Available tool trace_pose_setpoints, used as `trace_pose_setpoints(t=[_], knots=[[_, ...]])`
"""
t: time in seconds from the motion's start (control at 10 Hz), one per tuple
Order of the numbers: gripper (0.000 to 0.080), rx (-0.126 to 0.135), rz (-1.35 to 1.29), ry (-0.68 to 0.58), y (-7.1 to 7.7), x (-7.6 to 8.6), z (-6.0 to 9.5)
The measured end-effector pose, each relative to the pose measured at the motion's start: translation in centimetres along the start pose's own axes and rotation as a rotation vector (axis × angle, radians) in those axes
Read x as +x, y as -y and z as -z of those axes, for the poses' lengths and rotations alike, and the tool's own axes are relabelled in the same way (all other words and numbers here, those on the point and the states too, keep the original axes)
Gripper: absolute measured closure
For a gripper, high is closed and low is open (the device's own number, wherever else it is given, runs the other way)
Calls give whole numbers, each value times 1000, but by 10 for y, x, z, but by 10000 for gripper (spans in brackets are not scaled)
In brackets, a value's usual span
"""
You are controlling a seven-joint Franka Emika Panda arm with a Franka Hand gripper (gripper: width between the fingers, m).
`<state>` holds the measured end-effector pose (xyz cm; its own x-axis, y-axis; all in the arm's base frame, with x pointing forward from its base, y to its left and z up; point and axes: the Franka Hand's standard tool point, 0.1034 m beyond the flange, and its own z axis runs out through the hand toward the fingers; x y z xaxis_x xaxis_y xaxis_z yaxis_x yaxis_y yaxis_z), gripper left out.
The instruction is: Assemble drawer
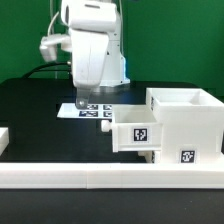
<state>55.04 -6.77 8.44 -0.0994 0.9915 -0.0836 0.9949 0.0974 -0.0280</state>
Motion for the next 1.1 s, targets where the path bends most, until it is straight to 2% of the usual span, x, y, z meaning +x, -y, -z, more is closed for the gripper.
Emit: trace_pose_setpoints(t=[0.2, 0.4, 0.6, 0.9, 1.1], knots=[[150, 8, 3, -12, -10, 6, -13], [150, 22, -8, -21, -14, 25, -24], [150, 20, -33, -18, -17, 38, -22], [150, -1, -41, -17, -28, 66, -11], [150, 0, -70, -20, -27, 77, -12]])
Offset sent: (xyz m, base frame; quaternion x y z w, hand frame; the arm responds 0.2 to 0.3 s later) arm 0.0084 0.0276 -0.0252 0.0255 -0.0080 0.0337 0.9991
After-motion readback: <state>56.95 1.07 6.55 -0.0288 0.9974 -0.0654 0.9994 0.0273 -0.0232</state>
